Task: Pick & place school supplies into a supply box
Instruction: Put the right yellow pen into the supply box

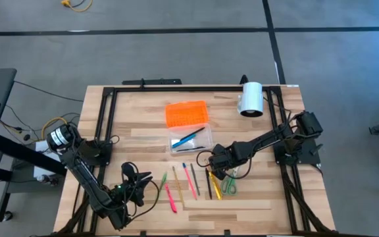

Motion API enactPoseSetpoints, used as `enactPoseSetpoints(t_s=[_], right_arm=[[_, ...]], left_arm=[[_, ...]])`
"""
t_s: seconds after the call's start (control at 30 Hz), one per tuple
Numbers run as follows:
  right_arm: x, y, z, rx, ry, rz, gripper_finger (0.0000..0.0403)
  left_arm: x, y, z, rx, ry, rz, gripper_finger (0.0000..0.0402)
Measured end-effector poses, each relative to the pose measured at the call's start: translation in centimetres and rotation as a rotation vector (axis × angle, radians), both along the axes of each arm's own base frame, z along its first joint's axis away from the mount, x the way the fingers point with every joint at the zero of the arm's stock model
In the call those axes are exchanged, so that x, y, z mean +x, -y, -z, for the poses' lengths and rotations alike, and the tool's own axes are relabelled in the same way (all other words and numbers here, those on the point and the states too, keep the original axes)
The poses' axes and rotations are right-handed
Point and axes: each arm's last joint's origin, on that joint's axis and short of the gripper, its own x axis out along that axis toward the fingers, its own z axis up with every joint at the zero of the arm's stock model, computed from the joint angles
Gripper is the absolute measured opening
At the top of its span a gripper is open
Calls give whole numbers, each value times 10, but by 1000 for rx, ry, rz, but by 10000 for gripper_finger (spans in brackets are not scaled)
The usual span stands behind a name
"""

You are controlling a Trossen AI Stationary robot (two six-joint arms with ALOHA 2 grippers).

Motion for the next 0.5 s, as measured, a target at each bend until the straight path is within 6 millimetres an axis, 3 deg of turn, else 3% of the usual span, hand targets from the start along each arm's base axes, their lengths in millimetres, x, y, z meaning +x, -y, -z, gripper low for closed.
enactPoseSetpoints(t_s=[0.5], right_arm=[[0, -1, 0, -22, 1, -25, 24]], left_arm=[[0, 0, 0, 0, 0, 0, 87]])
